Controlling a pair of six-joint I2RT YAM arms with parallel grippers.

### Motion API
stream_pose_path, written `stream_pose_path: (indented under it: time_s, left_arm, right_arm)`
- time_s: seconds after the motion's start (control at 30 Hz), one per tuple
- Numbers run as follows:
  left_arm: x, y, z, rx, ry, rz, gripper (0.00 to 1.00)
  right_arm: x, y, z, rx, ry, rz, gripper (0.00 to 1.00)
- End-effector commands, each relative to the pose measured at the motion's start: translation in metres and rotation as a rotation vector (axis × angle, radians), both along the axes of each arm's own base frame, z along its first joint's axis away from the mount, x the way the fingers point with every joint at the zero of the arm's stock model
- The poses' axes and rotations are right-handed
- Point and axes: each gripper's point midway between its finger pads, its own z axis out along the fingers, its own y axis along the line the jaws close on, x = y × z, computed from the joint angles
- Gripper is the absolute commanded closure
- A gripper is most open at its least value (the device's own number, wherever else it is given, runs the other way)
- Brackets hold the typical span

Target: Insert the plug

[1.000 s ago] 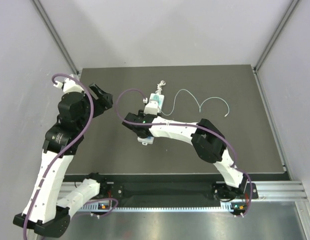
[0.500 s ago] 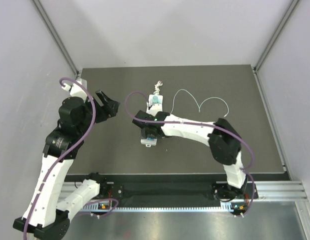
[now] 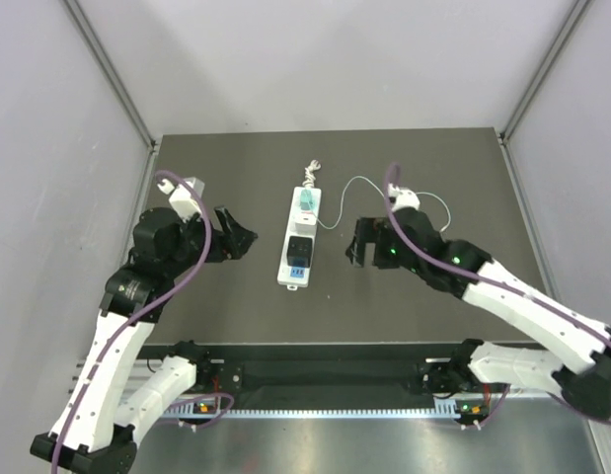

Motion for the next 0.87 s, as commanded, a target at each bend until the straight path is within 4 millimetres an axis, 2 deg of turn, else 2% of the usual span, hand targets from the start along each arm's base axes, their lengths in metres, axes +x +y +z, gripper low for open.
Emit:
stream_pose_path:
  time_s: [0.0,0.03,0.07,0.1,0.13,0.2,0.4,0.53,0.7,0.83]
  left_arm:
    - [-0.005,-0.022,0.006,-0.017,-0.081,-0.162,0.2]
    - [-0.006,-0.024,0.006,-0.016,-0.096,-0.178,0.2]
    - [-0.006,-0.025,-0.002,-0.014,-0.085,-0.187,0.19]
    - [-0.009,-0.027,0.0,-0.024,-0.098,-0.203,0.18]
    - [-0.01,-0.029,-0.001,-0.033,-0.103,-0.214,0.14]
    - [-0.014,-0.036,-0.002,-0.057,-0.114,-0.26,0.09]
    - [-0.018,-0.033,-0.007,-0.037,-0.118,-0.262,0.05]
    - [-0.023,-0.035,-0.006,-0.05,-0.128,-0.28,0.02]
    - [-0.025,-0.037,-0.006,-0.063,-0.127,-0.29,0.02]
    - [-0.023,-0.038,-0.004,-0.072,-0.138,-0.291,0.02]
  right_arm:
    - [-0.013,-0.012,0.031,0.088,-0.14,0.065,0.0]
    - [-0.016,-0.019,0.026,0.086,-0.143,0.061,0.0]
    - [-0.019,-0.024,0.029,0.103,-0.159,0.055,0.0]
    - [-0.024,-0.031,0.04,0.139,-0.2,0.049,0.0]
    - [-0.026,-0.037,0.028,0.135,-0.192,0.031,0.01]
    - [-0.031,-0.041,0.031,0.177,-0.209,0.018,0.0]
    - [-0.039,-0.044,0.047,0.265,-0.215,-0.003,0.0]
    - [-0.042,-0.047,0.067,0.303,-0.254,0.001,0.0]
    - [-0.043,-0.056,0.088,0.314,-0.325,-0.006,0.0]
    - [-0.043,-0.062,0.096,0.3,-0.367,-0.006,0.0]
